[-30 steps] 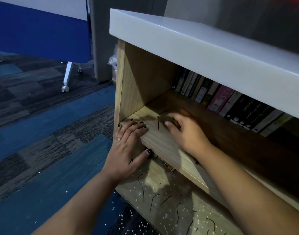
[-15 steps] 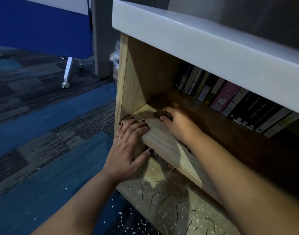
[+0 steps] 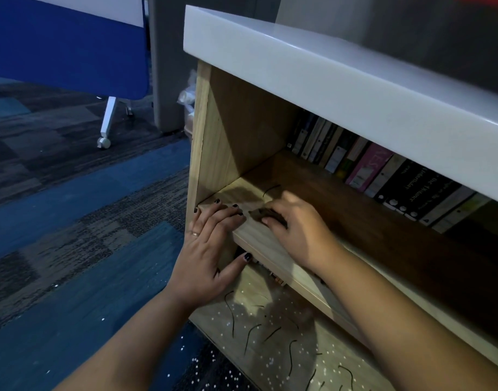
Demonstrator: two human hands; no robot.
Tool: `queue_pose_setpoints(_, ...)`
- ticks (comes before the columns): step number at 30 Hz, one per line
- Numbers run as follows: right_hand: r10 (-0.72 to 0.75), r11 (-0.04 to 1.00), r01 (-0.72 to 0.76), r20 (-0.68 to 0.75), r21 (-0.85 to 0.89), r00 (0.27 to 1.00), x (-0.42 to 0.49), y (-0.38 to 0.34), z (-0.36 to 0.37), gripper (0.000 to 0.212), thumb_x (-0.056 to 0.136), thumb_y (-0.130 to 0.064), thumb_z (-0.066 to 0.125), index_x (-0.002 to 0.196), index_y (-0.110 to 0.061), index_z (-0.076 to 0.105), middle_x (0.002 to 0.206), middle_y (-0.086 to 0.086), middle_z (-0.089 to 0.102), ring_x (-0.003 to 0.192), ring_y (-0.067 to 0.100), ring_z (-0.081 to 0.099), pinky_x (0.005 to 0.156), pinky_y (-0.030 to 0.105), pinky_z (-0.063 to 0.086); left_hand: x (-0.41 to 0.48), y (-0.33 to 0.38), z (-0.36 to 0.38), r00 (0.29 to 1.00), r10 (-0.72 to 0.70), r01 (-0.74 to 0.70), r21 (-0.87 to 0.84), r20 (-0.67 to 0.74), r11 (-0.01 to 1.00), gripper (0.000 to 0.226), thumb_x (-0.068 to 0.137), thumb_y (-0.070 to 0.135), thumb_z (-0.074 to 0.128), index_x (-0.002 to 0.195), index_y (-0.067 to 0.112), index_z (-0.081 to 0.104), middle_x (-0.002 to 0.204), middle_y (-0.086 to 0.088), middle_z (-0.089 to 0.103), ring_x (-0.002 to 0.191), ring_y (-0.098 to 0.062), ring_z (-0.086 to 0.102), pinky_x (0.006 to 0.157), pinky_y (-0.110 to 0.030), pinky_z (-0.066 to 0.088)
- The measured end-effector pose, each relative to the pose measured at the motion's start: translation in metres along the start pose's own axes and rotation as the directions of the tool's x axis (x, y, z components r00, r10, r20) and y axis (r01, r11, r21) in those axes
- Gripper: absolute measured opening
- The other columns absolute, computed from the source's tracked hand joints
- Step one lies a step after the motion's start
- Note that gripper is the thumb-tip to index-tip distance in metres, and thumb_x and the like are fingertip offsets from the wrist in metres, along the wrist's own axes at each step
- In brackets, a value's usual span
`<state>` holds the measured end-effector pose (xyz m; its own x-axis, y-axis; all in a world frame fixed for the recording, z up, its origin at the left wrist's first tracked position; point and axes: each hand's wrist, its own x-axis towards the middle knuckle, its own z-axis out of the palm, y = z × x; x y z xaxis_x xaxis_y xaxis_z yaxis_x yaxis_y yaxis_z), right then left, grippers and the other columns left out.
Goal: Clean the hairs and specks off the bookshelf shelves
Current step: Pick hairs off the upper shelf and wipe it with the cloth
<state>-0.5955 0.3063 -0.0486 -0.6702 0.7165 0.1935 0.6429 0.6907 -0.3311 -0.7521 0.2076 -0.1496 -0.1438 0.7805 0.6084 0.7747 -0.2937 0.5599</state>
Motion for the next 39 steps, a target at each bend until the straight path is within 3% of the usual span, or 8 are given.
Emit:
queue_pose_setpoints(5,0.193,0.976,-0.201,0.103,0.085,0.976,0.035,0.001,0.002,0.032,0.1,-0.027,0.046,0.131,-0.027,0.052,0.138,0.003,0.046,0.119,0.018,0.05,0.098,0.035,0.045,0.0,0.001,-0.001,1.0,0.002,-0.002,0.001,0.004,1.0,0.058,0.089,0.05,0.053,0.14,0.024,0.046,0.148,0.011,0.04,0.148,-0.015,0.018,0.118,-0.051,0.019)
queue_pose_setpoints(8,0.288,0.947,-0.303,0.13,0.108,0.949,0.048,-0.002,0.001,0.043,0.102,-0.027,0.042,0.145,-0.024,0.037,0.159,0.002,0.016,0.141,0.021,0.027,0.112,0.036,0.026,0.0,0.002,-0.004,1.0,-0.012,0.012,0.001,0.023,1.0,0.058,0.09,0.051,0.051,0.141,0.025,0.045,0.148,0.012,0.04,0.149,-0.014,0.017,0.117,-0.054,0.021)
queue_pose_setpoints(10,0.295,0.945,-0.309,0.125,0.109,0.947,0.048,-0.001,0.001,0.044,0.102,-0.027,0.043,0.145,-0.024,0.036,0.159,0.001,0.014,0.142,0.021,0.026,0.112,0.036,0.026,0.0,0.003,-0.006,0.999,-0.013,0.013,0.003,0.03,1.0,0.057,0.09,0.051,0.051,0.141,0.026,0.045,0.149,0.013,0.039,0.149,-0.013,0.017,0.117,-0.055,0.022)
queue_pose_setpoints(14,0.183,0.978,-0.189,0.076,0.088,0.98,0.025,-0.003,0.001,0.032,0.099,-0.027,0.048,0.13,-0.026,0.053,0.131,0.0,0.05,0.115,0.016,0.052,0.094,0.034,0.046,0.0,0.003,-0.004,1.0,-0.021,0.021,-0.002,0.017,1.0,0.055,0.09,0.05,0.051,0.14,0.027,0.046,0.149,0.016,0.037,0.149,-0.012,0.016,0.117,-0.055,0.022)
queue_pose_setpoints(18,0.038,0.998,-0.039,0.022,0.039,0.999,0.0,-0.006,-0.002,0.027,0.097,-0.025,0.051,0.122,-0.021,0.061,0.126,0.0,0.051,0.113,0.013,0.053,0.095,0.034,0.049,0.0,0.002,0.0,1.0,-0.014,0.014,-0.006,-0.01,1.0,0.054,0.09,0.049,0.051,0.138,0.025,0.047,0.147,0.014,0.04,0.148,-0.014,0.019,0.116,-0.056,0.023)
queue_pose_setpoints(26,0.273,0.961,-0.275,0.045,0.023,0.961,0.056,0.014,0.008,0.04,0.1,-0.025,0.046,0.14,-0.02,0.046,0.154,0.005,0.027,0.138,0.023,0.033,0.113,0.038,0.03,0.0,-0.001,0.002,1.0,0.004,-0.004,0.003,-0.019,1.0,0.055,0.09,0.048,0.051,0.138,0.022,0.049,0.146,0.012,0.042,0.147,-0.017,0.022,0.115,-0.057,0.023)
queue_pose_setpoints(29,0.336,0.939,-0.335,0.001,-0.073,0.942,0.081,0.031,0.008,0.043,0.099,-0.029,0.048,0.141,-0.019,0.044,0.153,0.008,0.03,0.136,0.028,0.035,0.11,0.043,0.034,0.0,-0.001,0.0,1.0,0.004,-0.004,0.01,-0.009,1.0,0.054,0.091,0.049,0.051,0.138,0.022,0.049,0.147,0.013,0.041,0.147,-0.016,0.022,0.116,-0.056,0.023)
queue_pose_setpoints(39,0.308,0.95,-0.306,0.018,-0.061,0.951,0.069,0.027,0.006,0.04,0.1,-0.026,0.046,0.139,-0.017,0.046,0.154,0.009,0.027,0.138,0.028,0.033,0.111,0.041,0.032,0.0,-0.003,0.003,1.0,0.016,-0.015,0.016,-0.018,1.0,0.055,0.09,0.048,0.05,0.139,0.022,0.048,0.147,0.012,0.041,0.148,-0.017,0.022,0.117,-0.055,0.022)
